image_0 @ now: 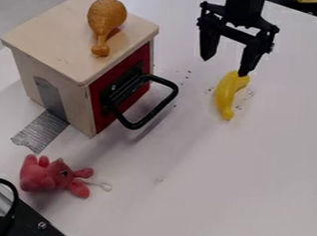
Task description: Put the chicken drumstick on the right side of the table
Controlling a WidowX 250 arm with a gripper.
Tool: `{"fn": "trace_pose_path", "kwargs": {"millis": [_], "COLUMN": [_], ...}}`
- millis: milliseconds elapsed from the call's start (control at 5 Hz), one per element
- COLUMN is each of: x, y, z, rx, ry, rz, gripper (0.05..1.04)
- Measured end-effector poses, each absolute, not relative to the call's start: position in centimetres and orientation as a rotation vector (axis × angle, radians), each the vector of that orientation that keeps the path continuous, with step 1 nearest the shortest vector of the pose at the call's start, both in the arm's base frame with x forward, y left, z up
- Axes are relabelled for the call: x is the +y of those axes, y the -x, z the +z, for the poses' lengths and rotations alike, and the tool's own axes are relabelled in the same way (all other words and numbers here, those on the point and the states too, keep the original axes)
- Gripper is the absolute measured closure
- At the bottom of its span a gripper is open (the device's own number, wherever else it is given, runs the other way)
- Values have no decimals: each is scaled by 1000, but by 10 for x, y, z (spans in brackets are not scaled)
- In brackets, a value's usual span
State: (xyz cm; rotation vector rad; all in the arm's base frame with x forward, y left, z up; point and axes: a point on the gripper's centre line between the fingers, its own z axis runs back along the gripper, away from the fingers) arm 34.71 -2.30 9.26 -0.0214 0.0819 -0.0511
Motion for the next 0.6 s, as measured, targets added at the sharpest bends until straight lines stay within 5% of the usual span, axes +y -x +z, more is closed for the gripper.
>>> {"fn": "trace_pose_path", "kwargs": {"millis": [600], "x": [21], "y": [-282], "z": [159], "rx": [-38], "ry": [29], "rz": [28], "gripper": [83]}}
